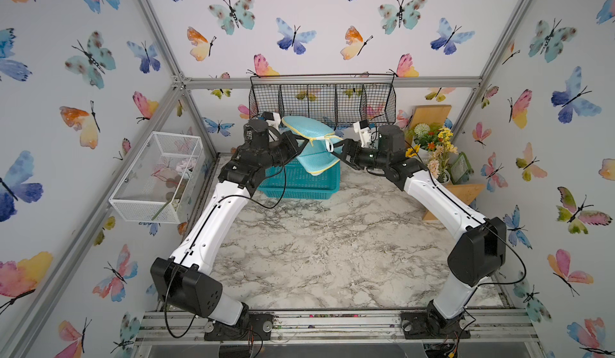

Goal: Turn the laundry bag inside out
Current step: Turn over the laundry bag.

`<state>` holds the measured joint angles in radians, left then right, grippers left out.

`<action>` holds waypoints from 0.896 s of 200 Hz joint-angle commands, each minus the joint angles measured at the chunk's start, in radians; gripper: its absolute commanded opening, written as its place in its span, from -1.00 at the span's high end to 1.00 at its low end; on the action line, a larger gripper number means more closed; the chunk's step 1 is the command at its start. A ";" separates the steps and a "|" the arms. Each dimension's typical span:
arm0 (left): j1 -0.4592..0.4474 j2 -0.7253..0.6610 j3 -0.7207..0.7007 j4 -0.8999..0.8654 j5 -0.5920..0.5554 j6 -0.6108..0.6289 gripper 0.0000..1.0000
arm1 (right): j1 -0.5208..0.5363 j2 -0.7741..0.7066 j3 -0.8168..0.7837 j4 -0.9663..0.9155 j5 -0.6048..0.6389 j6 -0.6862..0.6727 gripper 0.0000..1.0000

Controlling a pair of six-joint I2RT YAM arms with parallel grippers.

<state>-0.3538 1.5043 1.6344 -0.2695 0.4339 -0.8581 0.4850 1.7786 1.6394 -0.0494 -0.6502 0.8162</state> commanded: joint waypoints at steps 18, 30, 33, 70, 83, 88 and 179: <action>-0.005 0.008 0.011 0.102 0.211 -0.085 1.00 | 0.001 0.035 -0.114 0.577 -0.199 0.281 -0.48; -0.003 0.005 -0.013 0.132 0.241 -0.103 1.00 | 0.000 0.048 -0.165 0.822 -0.234 0.450 -0.33; -0.003 0.004 -0.020 0.139 0.246 -0.107 1.00 | 0.000 0.054 -0.176 0.876 -0.239 0.490 -0.25; 0.029 0.000 -0.079 0.186 0.259 -0.110 1.00 | -0.011 0.096 -0.236 1.364 -0.291 0.897 0.34; 0.050 0.010 -0.095 0.203 0.252 -0.096 1.00 | -0.011 0.093 -0.229 1.442 -0.330 0.981 0.46; 0.058 0.016 -0.100 0.213 0.250 -0.095 1.00 | -0.011 0.089 -0.225 1.461 -0.347 1.006 0.51; 0.035 0.179 -0.022 0.353 0.362 -0.169 0.04 | 0.024 -0.045 -0.322 1.265 -0.592 0.978 0.93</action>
<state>-0.2974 1.6344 1.5803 0.0471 0.8215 -1.0100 0.4252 1.8431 1.3396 1.2263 -0.9466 1.8545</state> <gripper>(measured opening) 0.186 0.096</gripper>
